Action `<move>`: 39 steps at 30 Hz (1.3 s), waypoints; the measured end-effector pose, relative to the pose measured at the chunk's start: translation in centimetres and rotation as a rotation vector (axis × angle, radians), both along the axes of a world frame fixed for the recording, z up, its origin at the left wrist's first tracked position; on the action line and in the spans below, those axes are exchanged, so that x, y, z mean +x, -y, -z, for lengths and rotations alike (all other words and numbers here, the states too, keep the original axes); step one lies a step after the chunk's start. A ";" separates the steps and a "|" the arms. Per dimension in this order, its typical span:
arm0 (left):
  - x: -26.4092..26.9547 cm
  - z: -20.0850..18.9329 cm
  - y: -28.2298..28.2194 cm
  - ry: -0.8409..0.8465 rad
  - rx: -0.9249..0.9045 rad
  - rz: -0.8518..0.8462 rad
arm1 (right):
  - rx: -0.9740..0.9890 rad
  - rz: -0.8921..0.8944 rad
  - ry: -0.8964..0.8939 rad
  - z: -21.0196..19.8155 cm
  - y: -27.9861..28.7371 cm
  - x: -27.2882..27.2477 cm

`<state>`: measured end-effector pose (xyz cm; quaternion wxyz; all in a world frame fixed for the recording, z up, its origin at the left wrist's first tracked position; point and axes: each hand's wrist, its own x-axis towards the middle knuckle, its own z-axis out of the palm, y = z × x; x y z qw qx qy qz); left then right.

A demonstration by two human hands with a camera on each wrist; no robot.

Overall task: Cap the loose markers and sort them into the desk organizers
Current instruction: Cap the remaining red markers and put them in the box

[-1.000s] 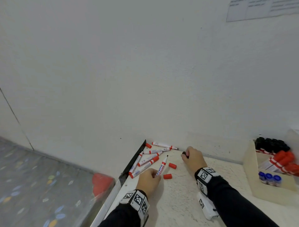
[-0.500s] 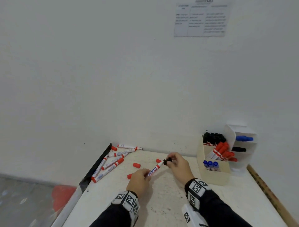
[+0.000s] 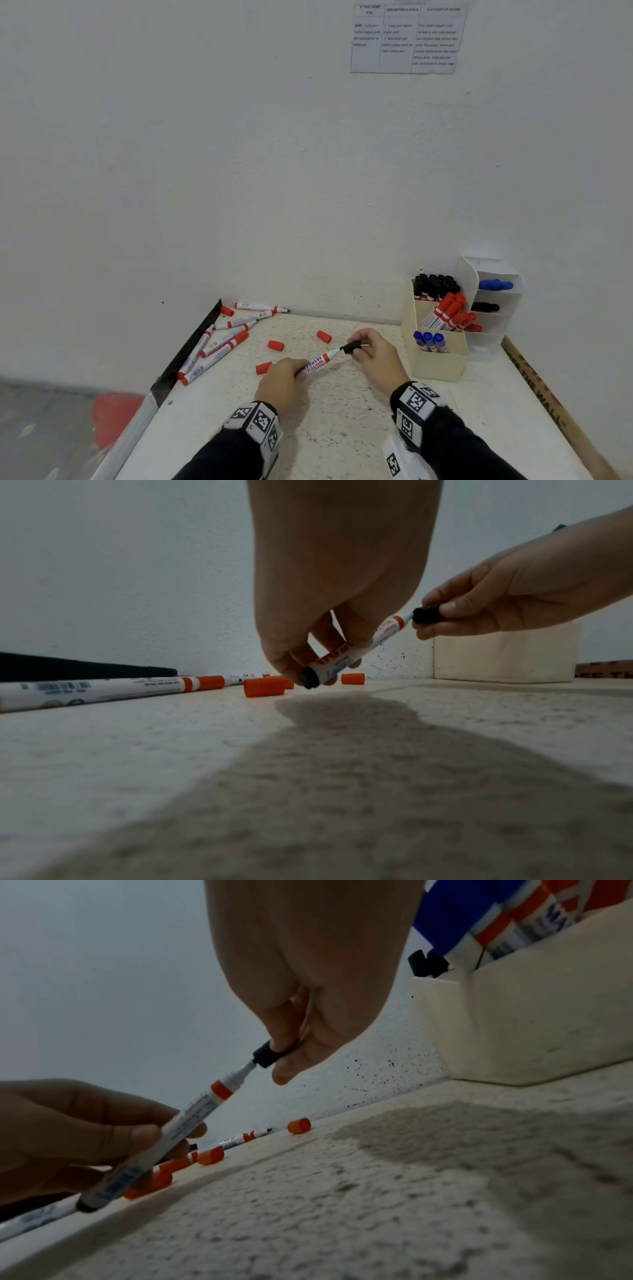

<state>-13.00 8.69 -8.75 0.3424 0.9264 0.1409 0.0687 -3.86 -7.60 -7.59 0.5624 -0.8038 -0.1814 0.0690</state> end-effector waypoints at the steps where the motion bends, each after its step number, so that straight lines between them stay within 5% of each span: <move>1: 0.0 0.0 0.0 -0.002 0.003 0.004 | 0.016 -0.013 -0.017 0.0 0.0 -0.1; 15: -0.2 0.8 0.4 0.000 0.106 0.054 | -0.138 -0.036 0.060 0.7 -0.7 -0.5; 28: 0.1 0.8 0.4 0.046 -0.335 -0.017 | 0.132 0.005 -0.075 1.1 -1.0 -0.4; 39: -0.5 0.5 0.1 0.180 -0.338 0.090 | -0.150 0.101 -0.012 0.0 -1.8 -1.6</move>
